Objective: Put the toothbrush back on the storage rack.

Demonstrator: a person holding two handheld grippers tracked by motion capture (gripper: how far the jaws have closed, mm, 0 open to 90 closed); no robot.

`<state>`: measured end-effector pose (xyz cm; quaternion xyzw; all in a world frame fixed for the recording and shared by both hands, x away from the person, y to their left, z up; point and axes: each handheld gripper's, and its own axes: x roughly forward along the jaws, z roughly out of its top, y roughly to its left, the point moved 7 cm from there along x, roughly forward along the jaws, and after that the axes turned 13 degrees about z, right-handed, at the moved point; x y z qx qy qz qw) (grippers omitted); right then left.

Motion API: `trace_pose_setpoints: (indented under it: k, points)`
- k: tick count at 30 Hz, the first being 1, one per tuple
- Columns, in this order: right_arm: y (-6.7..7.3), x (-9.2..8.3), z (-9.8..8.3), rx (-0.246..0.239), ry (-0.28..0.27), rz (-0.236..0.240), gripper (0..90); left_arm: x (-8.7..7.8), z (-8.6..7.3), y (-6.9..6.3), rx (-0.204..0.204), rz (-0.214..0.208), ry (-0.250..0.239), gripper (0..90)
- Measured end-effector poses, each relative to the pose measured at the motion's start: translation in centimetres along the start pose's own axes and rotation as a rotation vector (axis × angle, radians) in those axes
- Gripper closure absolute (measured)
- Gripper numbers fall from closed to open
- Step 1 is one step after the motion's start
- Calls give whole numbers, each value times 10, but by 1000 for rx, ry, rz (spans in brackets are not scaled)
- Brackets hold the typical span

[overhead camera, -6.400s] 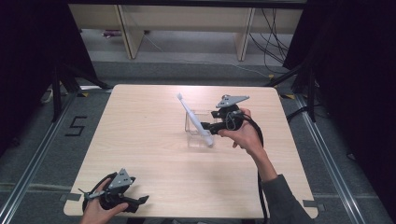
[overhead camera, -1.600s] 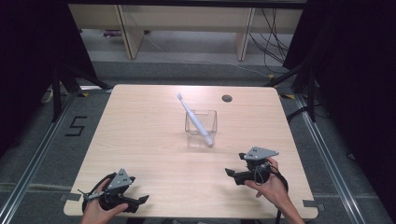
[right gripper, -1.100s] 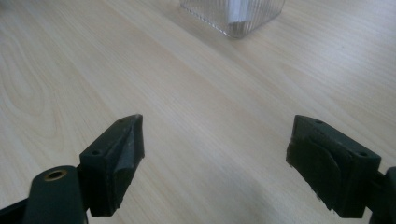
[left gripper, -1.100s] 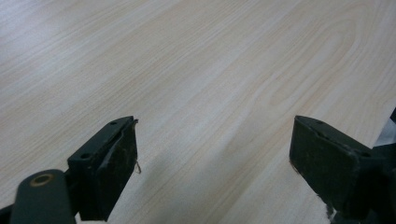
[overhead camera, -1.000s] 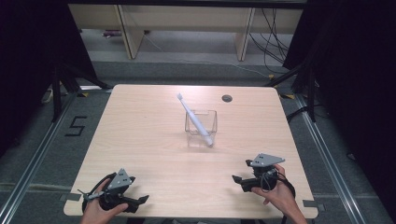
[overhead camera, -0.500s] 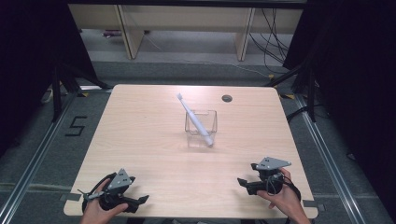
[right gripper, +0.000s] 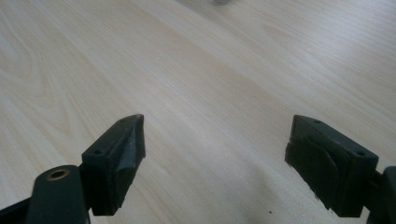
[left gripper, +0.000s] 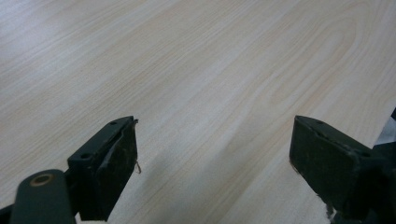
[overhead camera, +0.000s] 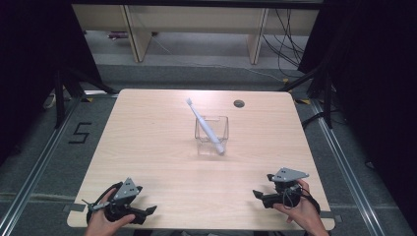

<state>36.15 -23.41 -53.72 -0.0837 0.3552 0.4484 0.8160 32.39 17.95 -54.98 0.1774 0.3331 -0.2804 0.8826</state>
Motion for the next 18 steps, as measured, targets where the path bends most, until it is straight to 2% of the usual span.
trace_pose_setpoints:
  k: [2, 3, 8, 10, 12, 15, 16, 18]
  points:
    - [1, 0, -1, 11, 5, 0, 198, 0, 0, 0, 4, 1, 2, 149]
    - [-1, -1, 1, -18, 4, -6, 198, 0, 0, 0, 3, 2, 1, 149]
    - [-1, 1, 0, -19, 8, -4, 198, 0, 0, 0, 5, 1, 0, 149]
    - [0, 2, -1, -37, 23, -4, 198, 0, 0, -1, -1, 0, -2, 149]
    - [1, 2, 0, -21, 22, 11, 198, 0, 0, -1, -1, 0, -2, 149]
    - [0, 2, 0, -36, 16, 8, 198, 1, 0, 0, -2, 1, 0, 149]
    - [-2, 1, 0, -45, 22, -13, 197, 1, 0, 0, -3, 1, -1, 149]
    - [-1, 2, -1, -39, 24, -1, 197, 1, 0, 0, -3, 1, 0, 149]
